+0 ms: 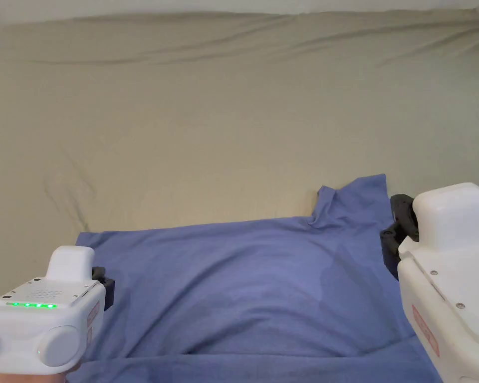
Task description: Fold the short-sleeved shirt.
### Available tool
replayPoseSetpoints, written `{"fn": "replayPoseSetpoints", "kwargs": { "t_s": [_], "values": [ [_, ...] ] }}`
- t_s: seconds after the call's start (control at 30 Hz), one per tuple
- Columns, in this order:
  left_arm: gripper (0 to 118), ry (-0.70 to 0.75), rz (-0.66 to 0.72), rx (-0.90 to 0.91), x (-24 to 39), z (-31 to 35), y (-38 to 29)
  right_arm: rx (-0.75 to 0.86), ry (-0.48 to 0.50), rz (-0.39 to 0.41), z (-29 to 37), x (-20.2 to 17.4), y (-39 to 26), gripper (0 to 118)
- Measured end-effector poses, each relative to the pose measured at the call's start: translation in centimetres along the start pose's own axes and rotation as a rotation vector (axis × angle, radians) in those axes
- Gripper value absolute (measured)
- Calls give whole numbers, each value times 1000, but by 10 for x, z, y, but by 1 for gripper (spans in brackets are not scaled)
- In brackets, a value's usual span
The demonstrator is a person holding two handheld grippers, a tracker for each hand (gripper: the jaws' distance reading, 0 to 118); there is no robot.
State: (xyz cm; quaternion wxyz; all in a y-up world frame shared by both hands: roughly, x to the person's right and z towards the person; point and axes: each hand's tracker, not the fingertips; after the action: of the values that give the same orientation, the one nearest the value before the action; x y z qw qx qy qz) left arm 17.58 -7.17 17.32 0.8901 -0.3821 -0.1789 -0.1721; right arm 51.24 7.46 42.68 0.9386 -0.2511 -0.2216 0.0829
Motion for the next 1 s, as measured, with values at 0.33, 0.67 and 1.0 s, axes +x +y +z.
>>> {"fn": "replayPoseSetpoints", "kwargs": {
  "t_s": [0.33, 0.67, 1.0],
  "values": [
    [111, -36, 174, -66, -58, -102, 68, -124, -58, -42, -32, 41, -27, 2],
    [2, -14, 17, -93, -20, -93, 73, -135, -61, -47, -52, 52, -15, 2],
    [2, -12, -16, 130, -12, 11, 76, -441, 107, -112, -183, 91, -25, 113]
  ]
}}
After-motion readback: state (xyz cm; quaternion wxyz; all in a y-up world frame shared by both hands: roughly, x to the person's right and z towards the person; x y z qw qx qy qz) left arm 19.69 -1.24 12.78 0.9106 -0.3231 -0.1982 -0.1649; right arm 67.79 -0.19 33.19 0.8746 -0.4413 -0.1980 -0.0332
